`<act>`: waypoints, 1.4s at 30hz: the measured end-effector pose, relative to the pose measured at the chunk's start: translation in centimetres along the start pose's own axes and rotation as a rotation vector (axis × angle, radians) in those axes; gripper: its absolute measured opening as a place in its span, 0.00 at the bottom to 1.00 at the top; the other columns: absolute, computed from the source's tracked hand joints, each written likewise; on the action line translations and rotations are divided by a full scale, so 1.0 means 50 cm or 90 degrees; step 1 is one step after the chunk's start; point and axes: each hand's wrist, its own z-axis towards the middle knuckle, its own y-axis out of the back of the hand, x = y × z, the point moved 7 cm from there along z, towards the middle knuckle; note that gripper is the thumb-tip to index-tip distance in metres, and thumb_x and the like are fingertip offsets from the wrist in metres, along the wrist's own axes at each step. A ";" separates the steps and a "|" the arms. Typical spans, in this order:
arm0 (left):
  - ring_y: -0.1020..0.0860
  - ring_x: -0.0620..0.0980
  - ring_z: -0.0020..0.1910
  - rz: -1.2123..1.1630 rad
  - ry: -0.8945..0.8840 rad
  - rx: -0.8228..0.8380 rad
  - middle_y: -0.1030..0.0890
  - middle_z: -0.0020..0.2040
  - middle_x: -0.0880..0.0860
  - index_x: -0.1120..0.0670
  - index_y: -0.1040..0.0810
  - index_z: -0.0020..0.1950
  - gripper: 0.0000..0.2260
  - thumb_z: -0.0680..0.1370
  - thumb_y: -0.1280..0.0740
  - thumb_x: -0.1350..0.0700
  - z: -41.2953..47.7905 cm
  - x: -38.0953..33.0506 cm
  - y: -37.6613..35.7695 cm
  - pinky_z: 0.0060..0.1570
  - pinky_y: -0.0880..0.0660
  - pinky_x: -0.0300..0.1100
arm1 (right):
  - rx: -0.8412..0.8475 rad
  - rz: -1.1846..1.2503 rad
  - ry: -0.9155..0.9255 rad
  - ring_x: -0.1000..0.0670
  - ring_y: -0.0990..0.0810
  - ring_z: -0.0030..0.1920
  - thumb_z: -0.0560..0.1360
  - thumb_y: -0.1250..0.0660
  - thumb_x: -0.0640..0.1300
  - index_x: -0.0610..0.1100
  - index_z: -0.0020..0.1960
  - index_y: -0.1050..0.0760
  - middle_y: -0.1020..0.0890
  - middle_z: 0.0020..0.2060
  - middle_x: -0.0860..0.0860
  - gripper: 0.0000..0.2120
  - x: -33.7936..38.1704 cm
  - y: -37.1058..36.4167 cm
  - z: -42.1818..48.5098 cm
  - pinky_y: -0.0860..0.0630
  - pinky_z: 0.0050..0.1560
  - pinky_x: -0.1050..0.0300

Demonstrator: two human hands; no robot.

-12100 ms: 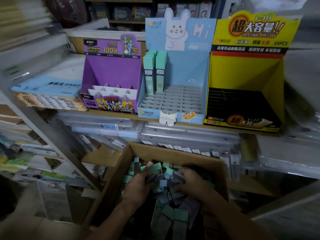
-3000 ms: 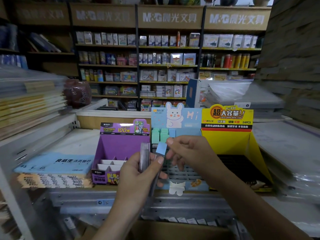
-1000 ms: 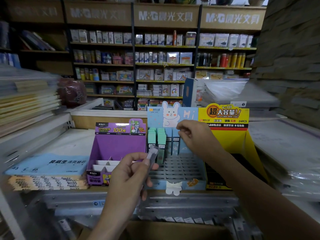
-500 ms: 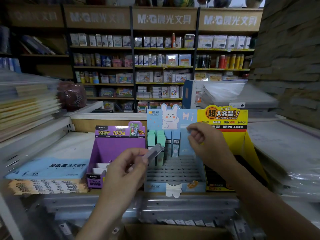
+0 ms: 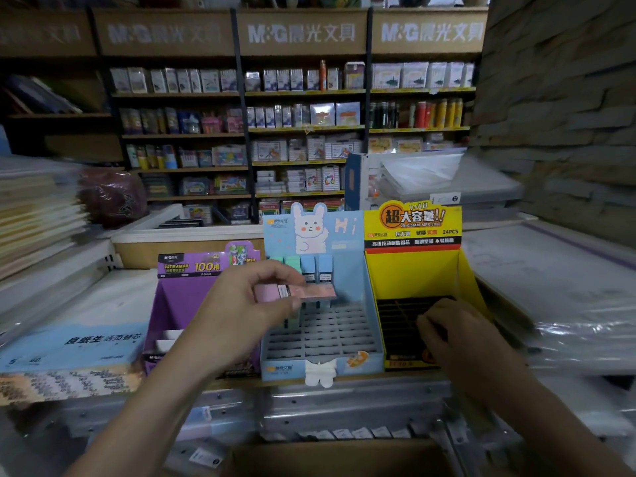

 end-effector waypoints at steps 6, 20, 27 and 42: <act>0.20 0.47 0.42 0.212 -0.043 0.019 0.17 0.43 0.44 0.45 0.18 0.45 0.12 0.75 0.26 0.63 0.083 -0.022 -0.029 0.43 0.23 0.43 | -0.048 0.030 -0.011 0.53 0.28 0.40 0.82 0.38 0.47 0.45 0.36 0.25 0.26 0.36 0.56 0.16 -0.003 0.011 -0.019 0.30 0.40 0.54; 0.22 0.53 0.49 0.369 -0.100 0.089 0.20 0.53 0.53 0.50 0.25 0.56 0.11 0.79 0.35 0.65 0.202 -0.045 -0.138 0.48 0.21 0.51 | -0.074 -0.012 -0.018 0.54 0.28 0.41 0.81 0.39 0.49 0.47 0.35 0.24 0.24 0.37 0.55 0.17 0.003 0.013 -0.036 0.27 0.38 0.52; 0.22 0.56 0.51 0.398 -0.139 0.094 0.17 0.51 0.54 0.53 0.20 0.56 0.12 0.80 0.38 0.67 0.199 -0.059 -0.168 0.50 0.22 0.54 | -0.084 -0.007 -0.011 0.55 0.29 0.40 0.81 0.38 0.49 0.49 0.35 0.25 0.25 0.37 0.56 0.16 0.000 0.011 -0.036 0.28 0.37 0.55; 0.21 0.58 0.51 0.376 -0.102 0.046 0.18 0.50 0.57 0.56 0.20 0.55 0.14 0.76 0.37 0.71 0.215 -0.024 -0.198 0.51 0.22 0.56 | -0.092 0.003 -0.006 0.56 0.29 0.40 0.81 0.37 0.49 0.51 0.33 0.26 0.25 0.36 0.57 0.17 -0.002 0.011 -0.036 0.31 0.37 0.57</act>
